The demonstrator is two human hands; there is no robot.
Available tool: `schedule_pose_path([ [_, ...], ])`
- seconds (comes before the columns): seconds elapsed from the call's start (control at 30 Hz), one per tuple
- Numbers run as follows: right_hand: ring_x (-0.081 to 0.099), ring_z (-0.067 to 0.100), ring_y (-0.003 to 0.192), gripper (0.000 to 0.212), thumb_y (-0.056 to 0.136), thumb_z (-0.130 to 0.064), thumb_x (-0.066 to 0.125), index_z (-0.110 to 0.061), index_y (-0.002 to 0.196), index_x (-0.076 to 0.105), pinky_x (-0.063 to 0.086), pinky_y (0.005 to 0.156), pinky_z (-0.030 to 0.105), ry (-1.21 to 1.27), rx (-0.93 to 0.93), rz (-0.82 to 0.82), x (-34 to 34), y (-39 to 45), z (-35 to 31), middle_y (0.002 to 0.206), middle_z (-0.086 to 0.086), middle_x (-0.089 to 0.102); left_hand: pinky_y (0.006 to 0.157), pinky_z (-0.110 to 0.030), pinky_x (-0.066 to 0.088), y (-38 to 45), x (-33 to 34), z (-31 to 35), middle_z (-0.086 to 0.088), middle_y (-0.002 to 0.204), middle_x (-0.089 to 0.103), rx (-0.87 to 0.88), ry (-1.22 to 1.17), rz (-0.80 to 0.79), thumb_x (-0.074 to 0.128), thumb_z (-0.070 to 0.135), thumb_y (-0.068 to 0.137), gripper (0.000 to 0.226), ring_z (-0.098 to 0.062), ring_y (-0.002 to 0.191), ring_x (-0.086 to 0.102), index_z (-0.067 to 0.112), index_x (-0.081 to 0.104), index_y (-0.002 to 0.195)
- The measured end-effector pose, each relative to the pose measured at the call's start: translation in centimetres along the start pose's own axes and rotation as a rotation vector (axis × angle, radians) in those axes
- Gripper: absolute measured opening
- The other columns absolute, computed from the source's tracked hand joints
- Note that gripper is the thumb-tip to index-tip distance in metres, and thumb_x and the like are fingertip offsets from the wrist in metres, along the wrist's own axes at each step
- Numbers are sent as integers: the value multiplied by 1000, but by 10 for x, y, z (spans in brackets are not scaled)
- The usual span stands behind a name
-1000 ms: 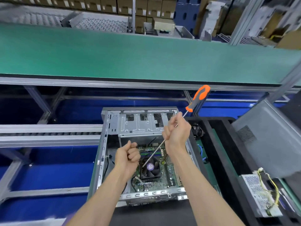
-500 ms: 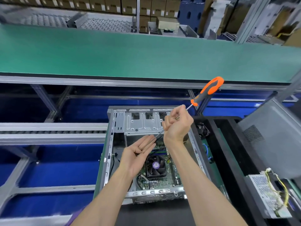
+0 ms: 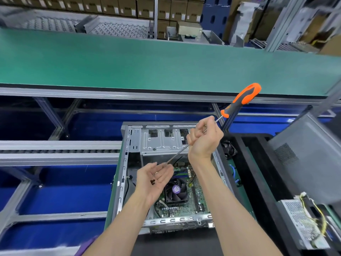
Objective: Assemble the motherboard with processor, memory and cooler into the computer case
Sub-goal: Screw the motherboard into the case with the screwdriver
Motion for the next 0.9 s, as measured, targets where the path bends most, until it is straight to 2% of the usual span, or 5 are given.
schedule_pose_path([
  [0.1, 14, 9, 41, 43, 104, -21, 39, -11, 62, 40, 18, 47, 17, -9, -6, -3, 1, 1, 0, 46, -3, 18, 66, -30, 60, 1, -1, -1, -21, 94, 74, 21, 83, 47, 76, 7, 75, 26, -26, 92, 74, -8, 69, 95],
  [0.17, 14, 8, 41, 43, 105, -21, 39, -10, 63, 40, 18, 47, 17, -20, -9, -5, 1, 1, 1, 46, -4, 19, 65, -26, 60, 3, -1, -2, -18, 91, 75, 44, 88, 47, 74, 5, 71, 31, -21, 87, 75, -6, 66, 99],
  [0.47, 15, 9, 41, 43, 103, -22, 39, -11, 62, 41, 17, 47, 19, -23, -25, 1, 3, 3, 2, 47, -3, 19, 62, -27, 60, 7, -4, -1, -24, 99, 73, 74, 84, 88, 63, 7, 92, 19, -23, 87, 75, -7, 62, 104],
  [0.77, 15, 10, 40, 40, 101, -26, 41, -11, 64, 42, 19, 45, 17, 3, -11, -3, 2, 3, 4, 47, -5, 21, 63, -26, 60, 7, 0, -1, -22, 98, 74, 88, 14, 31, 68, 9, 77, 29, -22, 88, 75, -7, 63, 100],
  [0.9, 15, 10, 40, 38, 99, -20, 41, -12, 62, 42, 20, 46, 16, 31, -28, -10, 1, 0, 6, 47, -4, 20, 62, -26, 60, 8, -2, -1, -22, 97, 74, 92, 7, 60, 67, 11, 83, 24, -20, 87, 75, -6, 64, 99],
])
Point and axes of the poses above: each hand's wrist, its own y-axis towards the middle knuckle, its own x-axis out of the palm, z = x × y, the point moved 2 cm from there along y, towards the middle knuckle
